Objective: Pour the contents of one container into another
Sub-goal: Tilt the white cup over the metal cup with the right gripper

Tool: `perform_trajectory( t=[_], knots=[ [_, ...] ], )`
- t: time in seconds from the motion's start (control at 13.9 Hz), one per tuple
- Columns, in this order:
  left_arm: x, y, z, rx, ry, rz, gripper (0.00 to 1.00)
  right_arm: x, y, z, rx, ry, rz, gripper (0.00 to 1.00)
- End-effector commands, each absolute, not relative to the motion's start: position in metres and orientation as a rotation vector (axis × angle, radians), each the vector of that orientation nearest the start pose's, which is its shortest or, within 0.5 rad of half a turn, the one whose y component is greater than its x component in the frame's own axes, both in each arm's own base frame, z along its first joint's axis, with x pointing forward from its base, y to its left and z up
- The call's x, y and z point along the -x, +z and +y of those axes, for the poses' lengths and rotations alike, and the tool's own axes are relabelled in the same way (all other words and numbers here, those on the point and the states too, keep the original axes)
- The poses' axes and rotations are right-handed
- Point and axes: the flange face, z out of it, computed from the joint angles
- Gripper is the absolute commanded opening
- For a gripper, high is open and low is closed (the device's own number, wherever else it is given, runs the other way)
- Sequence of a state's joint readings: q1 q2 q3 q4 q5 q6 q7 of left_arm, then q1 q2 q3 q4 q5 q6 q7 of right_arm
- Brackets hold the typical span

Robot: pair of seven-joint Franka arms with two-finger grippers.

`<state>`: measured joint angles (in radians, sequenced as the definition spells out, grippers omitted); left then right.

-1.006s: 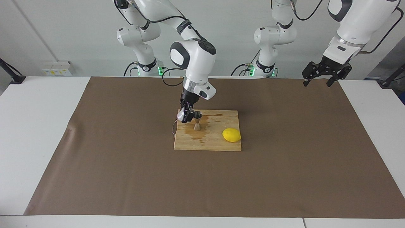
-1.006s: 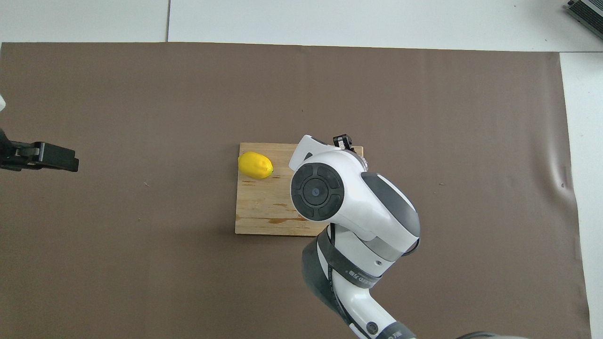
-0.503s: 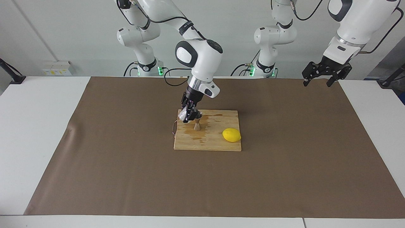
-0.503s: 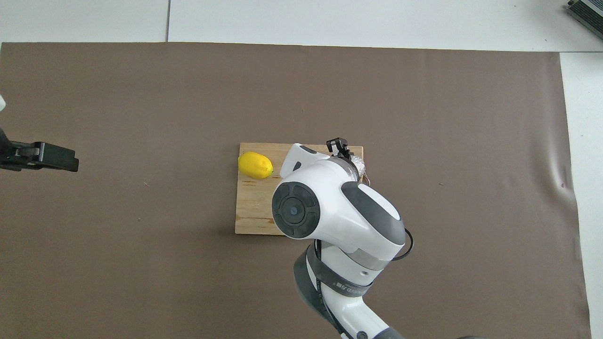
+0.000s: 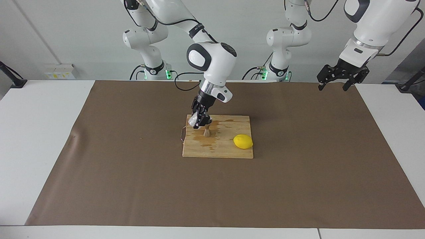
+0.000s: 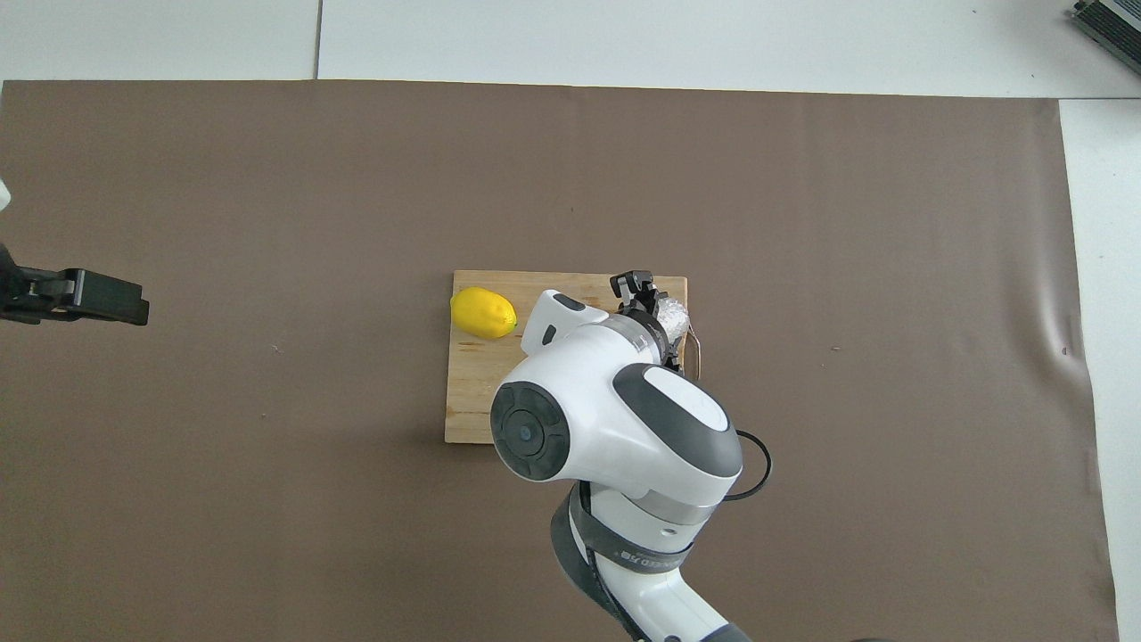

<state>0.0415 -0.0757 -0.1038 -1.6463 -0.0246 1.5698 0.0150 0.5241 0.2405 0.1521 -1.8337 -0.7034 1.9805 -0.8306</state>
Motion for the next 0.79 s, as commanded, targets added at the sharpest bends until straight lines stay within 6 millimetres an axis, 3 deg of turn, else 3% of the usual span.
perform_trajectory(
  t=[0.0,0.72],
  knots=[
    [-0.5211,0.6302,-0.0361,3.163,0.004,0.096,1.00,-0.5039,0.4053,0.3473,-1.557,-0.164,1.963,0.18],
    [-0.5210,0.6302,-0.0369,3.163,0.004,0.099,1.00,-0.4970,0.4020,0.3503,-1.588,-0.108,1.873,0.18]
  ],
)
